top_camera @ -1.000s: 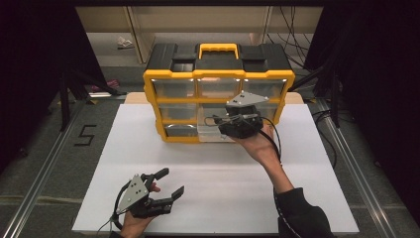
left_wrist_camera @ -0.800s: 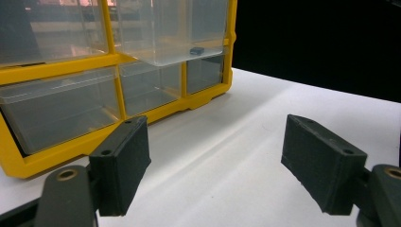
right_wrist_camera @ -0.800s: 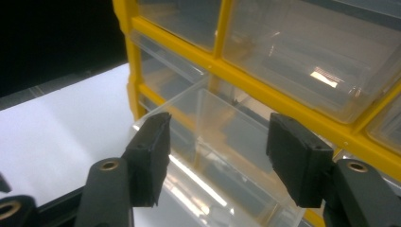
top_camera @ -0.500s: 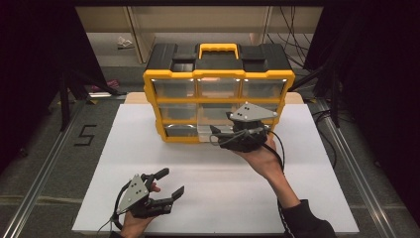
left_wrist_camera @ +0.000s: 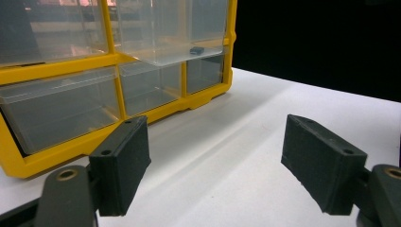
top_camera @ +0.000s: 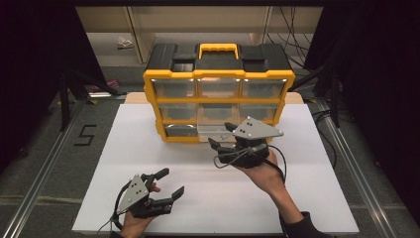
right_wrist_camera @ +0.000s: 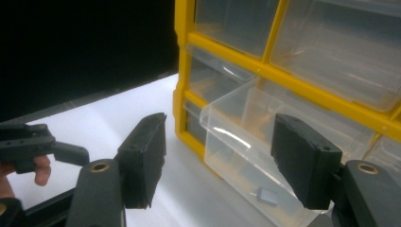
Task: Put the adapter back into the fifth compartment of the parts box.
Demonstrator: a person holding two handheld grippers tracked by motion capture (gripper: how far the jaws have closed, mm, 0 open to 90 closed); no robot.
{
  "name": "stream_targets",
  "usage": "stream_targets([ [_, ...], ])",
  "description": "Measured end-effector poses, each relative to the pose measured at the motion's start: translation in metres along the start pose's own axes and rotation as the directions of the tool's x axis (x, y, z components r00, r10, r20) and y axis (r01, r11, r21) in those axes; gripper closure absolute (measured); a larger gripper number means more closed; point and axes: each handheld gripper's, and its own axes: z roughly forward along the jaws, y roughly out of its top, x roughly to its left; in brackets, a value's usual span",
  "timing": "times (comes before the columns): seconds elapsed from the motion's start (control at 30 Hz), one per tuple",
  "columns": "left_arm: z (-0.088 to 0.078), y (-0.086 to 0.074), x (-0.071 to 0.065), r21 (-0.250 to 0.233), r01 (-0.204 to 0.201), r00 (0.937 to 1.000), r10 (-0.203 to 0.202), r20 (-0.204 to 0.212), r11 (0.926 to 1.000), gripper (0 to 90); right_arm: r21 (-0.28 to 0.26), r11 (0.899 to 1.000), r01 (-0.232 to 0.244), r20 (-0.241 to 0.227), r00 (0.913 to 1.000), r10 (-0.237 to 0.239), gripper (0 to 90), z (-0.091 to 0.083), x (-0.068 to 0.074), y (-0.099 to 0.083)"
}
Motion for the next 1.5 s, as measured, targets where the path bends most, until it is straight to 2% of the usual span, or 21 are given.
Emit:
stream_targets([
  [0.4, 0.0, 0.0, 0.0, 0.003, -0.003, 1.0, 0.003, -0.002, 1.0, 23.7, -0.022, 0.999, -0.027, -0.029, 0.9992, 0.026, 36.4, -0.006, 0.008, -0.016],
  [0.63, 0.0, 0.0, 0.0, 0.003, -0.003, 1.0, 0.003, 0.001, 1.0, 23.6, -0.038, 0.999, -0.024, -0.043, 0.9988, 0.022, 33.9, -0.012, 0.013, -0.02],
  [1.13, 0.0, 0.0, -0.001, 0.001, -0.003, 1.0, 0.003, 0.003, 1.0, 23.6, -0.059, 0.998, -0.032, -0.057, 0.998, 0.028, 31.4, -0.017, 0.017, -0.03],
  [1.5, 0.0, 0.0, 0.0, 0.006, 0.0, 1.0, 0.0, 0.006, 1.0, 23.5, -0.076, 0.996, -0.045, -0.075, 0.9964, 0.039, 30.2, -0.019, 0.017, -0.044],
])
